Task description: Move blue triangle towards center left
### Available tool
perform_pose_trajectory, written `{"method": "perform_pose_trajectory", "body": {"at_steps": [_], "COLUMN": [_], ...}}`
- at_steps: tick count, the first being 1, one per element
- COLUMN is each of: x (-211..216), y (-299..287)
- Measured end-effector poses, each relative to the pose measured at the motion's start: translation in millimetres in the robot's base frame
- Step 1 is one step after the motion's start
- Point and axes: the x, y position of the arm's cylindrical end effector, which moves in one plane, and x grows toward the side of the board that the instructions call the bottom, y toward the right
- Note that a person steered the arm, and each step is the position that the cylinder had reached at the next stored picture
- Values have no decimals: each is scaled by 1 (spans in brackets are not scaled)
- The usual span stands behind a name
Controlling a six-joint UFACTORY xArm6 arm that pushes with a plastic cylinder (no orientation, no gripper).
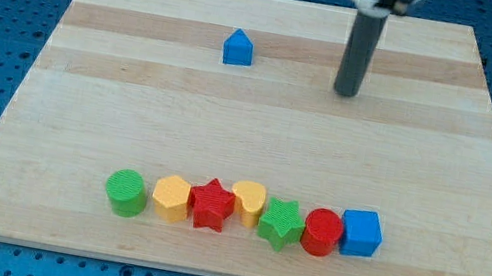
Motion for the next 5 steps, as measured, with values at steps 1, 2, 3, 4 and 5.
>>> {"method": "perform_pose_trajectory", "body": {"at_steps": [1, 2, 3, 4, 5], "x": [-45, -62, -57, -31, 3], "y": [-2, -45, -97, -144, -181]}}
